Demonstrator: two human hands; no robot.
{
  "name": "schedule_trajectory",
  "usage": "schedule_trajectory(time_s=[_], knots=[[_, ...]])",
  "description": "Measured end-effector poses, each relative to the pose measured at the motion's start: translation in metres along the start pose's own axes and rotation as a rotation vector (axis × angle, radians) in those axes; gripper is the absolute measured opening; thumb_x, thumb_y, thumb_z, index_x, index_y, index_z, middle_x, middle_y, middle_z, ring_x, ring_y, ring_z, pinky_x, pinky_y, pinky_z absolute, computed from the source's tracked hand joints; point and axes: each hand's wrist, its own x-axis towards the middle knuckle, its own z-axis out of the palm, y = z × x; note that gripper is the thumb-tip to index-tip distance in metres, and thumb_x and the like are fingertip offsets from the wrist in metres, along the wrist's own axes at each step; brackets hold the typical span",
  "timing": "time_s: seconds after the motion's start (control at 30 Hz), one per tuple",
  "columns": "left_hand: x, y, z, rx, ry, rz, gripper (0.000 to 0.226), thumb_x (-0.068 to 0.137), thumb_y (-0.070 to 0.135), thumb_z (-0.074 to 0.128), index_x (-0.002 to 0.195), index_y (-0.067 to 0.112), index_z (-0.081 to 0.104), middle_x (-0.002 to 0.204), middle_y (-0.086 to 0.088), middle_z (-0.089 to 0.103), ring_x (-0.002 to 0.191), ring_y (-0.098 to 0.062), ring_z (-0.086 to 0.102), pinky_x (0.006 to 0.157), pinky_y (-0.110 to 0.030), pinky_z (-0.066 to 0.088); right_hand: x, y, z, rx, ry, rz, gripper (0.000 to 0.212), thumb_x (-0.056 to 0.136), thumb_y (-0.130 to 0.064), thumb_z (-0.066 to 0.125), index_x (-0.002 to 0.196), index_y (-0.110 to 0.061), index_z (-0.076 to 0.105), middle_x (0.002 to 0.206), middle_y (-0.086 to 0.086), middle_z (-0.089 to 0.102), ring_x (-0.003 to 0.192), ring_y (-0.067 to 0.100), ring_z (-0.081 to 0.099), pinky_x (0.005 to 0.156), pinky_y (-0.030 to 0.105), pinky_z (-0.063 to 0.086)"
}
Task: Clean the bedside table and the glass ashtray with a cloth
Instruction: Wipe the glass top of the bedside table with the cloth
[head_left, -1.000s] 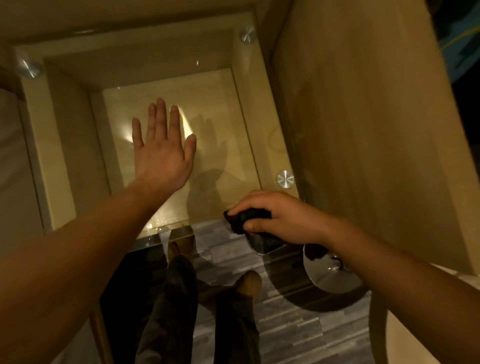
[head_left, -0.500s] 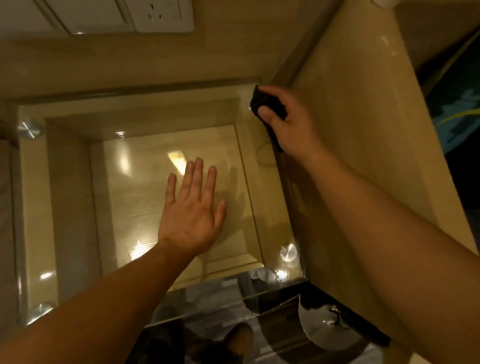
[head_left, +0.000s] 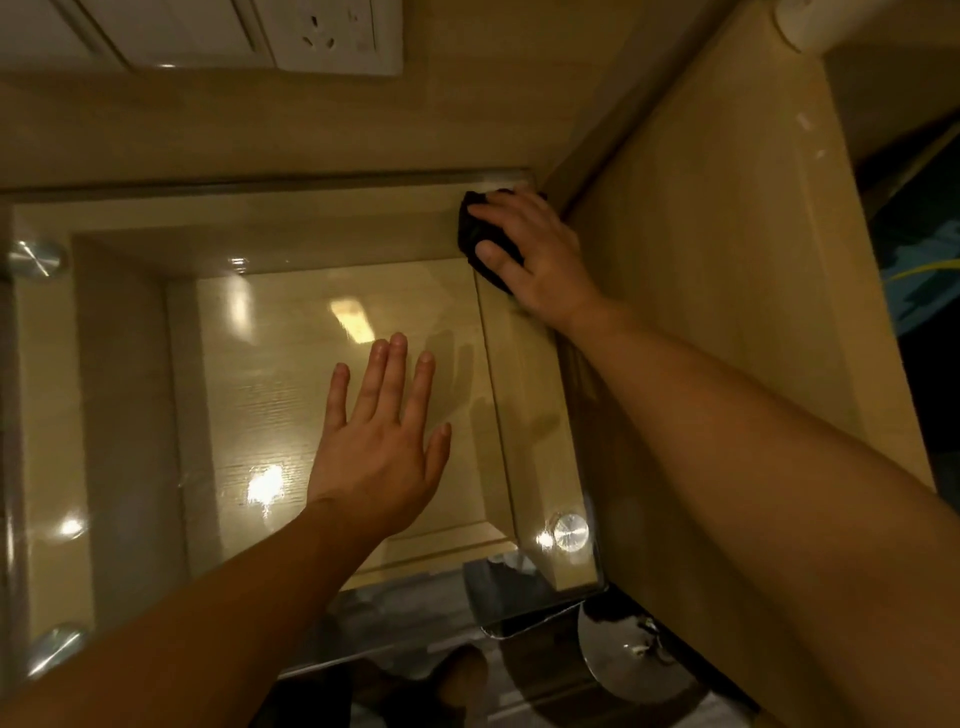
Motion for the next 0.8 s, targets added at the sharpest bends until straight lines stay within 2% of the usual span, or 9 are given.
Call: schedule_trajectory(time_s=[0.1,0.4,0.57,0.8], knots=[[0.000,0.000,-0.001,0.006,-0.003,-0.002,0.073,0.107,0.057,0.015,0.166,0.017,0.004,0.174,-0.014,-0.003,0.161,-0.026,-0.008,0.128,-0.056,-0.002,-0.026,0.000,0.005,-0.001,-0.005,-0.008,0.049,0.103,-0.048,0.047,0.149,-0.030,0.049,0.160,-0.001,0.042,0.155,0.024,0.021,0.117,0.046,0.016],[0.000,0.000,0.000,0.011,0.026,-0.011,0.071,0.107,0.056,0.018,0.166,0.017,0.008,0.174,-0.015,0.004,0.162,-0.027,0.000,0.128,-0.057,0.003,-0.127,-0.004,0.025,0.032,0.001,0.010,0.056,0.097,-0.054,0.057,0.148,-0.032,0.050,0.158,-0.002,0.044,0.154,0.022,0.024,0.121,0.053,0.021],[-0.002,0.002,-0.004,0.013,0.026,-0.012,0.071,0.107,0.056,0.014,0.166,0.017,0.004,0.174,-0.015,0.001,0.162,-0.027,-0.002,0.128,-0.059,0.004,-0.189,-0.009,0.037,0.064,-0.010,0.014,0.062,0.092,-0.051,0.065,0.148,-0.029,0.050,0.158,-0.001,0.044,0.154,0.024,0.023,0.118,0.045,0.020],[-0.001,0.000,-0.004,0.013,0.009,-0.002,0.074,0.104,0.061,0.007,0.165,0.020,-0.001,0.175,-0.012,-0.006,0.161,-0.027,-0.008,0.128,-0.057,-0.002,-0.271,-0.022,0.047,0.119,0.010,0.046,0.054,0.095,-0.037,0.067,0.146,-0.022,0.055,0.155,0.004,0.049,0.152,0.028,0.029,0.118,0.054,0.027]])
